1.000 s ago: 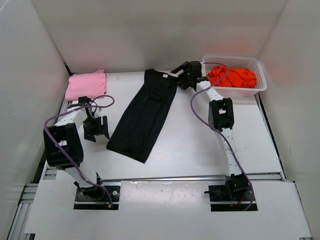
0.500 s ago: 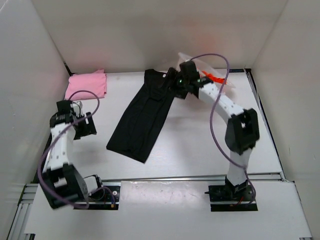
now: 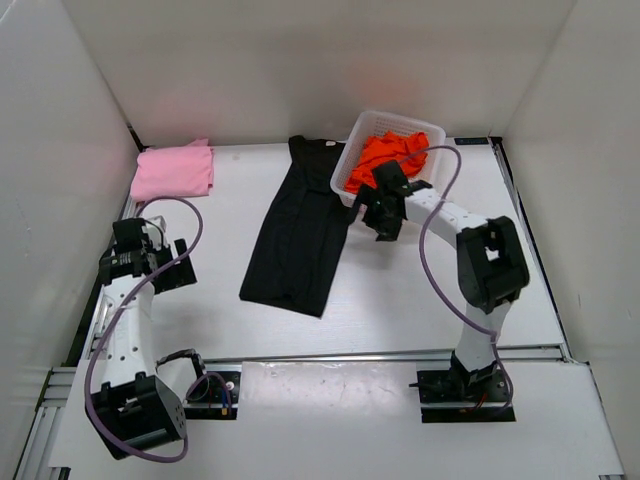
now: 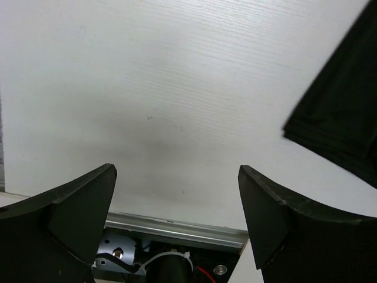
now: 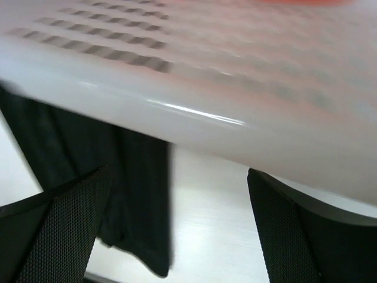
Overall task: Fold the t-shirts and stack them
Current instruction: Rotate the tshirt 90 degrees
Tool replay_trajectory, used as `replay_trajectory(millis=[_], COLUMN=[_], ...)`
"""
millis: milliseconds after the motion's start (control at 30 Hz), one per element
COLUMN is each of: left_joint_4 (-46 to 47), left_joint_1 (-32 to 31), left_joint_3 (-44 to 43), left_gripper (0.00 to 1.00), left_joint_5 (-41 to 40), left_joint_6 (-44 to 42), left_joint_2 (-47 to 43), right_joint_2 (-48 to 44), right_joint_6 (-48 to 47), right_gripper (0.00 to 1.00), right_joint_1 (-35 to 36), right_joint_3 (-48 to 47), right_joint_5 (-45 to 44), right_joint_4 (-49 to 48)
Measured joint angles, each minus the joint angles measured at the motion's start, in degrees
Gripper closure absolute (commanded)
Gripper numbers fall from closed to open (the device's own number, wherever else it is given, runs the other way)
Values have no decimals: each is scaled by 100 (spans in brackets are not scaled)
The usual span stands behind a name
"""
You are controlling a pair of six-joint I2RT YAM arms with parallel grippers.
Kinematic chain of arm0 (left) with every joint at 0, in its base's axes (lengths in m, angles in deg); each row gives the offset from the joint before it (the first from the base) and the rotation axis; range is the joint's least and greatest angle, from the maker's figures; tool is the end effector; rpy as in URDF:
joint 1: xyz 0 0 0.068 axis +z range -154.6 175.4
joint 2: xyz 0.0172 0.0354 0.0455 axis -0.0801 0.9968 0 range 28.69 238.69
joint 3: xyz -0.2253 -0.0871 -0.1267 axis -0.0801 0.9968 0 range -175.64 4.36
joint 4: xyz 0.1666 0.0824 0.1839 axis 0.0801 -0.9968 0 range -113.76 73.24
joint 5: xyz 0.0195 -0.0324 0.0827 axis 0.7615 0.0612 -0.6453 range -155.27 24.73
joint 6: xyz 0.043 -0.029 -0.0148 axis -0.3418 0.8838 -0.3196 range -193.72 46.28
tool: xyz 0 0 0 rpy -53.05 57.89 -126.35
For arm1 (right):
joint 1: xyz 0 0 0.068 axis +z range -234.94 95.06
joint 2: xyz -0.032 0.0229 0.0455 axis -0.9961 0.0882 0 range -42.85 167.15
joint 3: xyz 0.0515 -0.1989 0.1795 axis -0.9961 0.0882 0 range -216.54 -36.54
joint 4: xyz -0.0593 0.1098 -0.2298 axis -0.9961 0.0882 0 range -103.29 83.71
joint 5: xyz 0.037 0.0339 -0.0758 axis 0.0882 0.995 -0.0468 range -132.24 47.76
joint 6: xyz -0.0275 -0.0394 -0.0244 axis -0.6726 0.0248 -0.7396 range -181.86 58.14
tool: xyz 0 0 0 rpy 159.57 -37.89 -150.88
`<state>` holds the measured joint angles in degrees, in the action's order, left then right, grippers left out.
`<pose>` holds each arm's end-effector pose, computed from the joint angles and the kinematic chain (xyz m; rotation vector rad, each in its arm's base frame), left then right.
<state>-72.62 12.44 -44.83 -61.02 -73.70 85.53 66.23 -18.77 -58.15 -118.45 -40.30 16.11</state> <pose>0.1684 0.0489 0.2633 -0.3732 2.6476 -0.0049 0.3673 0.1867 0.2132 0.3610 2.6148 0.4906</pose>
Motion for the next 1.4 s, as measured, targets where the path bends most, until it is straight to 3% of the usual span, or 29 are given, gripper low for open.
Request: replay_trajectory(millis=[133, 433, 633, 833, 1000, 1067, 1133, 1167, 1200, 1233, 1400], left_joint_4=[-157, -348, -369, -367, -317, -278, -216, -197, -177, -151, -52], left_joint_1=[0, 0, 0, 0, 0, 0, 0, 0, 0, 0, 0], left_joint_3=[-295, -457, -459, -457, -411, -345, -278, -243, -210, -170, -98], left_gripper=[3, 3, 3, 3, 3, 3, 3, 3, 3, 3, 3], left_joint_5=[2, 0, 11, 31, 26, 17, 2, 0, -2, -4, -22], left_joint_6=[-2, -2, 0, -2, -2, -2, -2, -2, -2, 0, -2], left_joint_2=[-48, -37, 105, 140, 232, 262, 297, 321, 350, 391, 601], right_joint_2=[-656, -1648, -2516, -2046, -1327, -1204, -1130, -1088, -1036, -970, -643], right_joint_6=[81, 341, 1943, 3578, 4214, 4354, 4463, 4524, 4570, 4621, 4671], right_gripper=[1, 1, 6, 7, 8, 11, 20, 26, 42, 48, 51], right_joint_1=[-372, -501, -546, -605, -603, -610, -634, -660, -699, -761, -1040], right_joint_3=[1152, 1537, 1941, 1810, 1152, 896, 691, 614, 551, 516, 520], right_joint_5=[-203, -232, -837, -1362, -1773, -1899, -1991, -1989, -1958, -1912, -1674], right_joint_4=[-90, -262, -323, -208, -177, -177, -195, -201, -190, -131, -57])
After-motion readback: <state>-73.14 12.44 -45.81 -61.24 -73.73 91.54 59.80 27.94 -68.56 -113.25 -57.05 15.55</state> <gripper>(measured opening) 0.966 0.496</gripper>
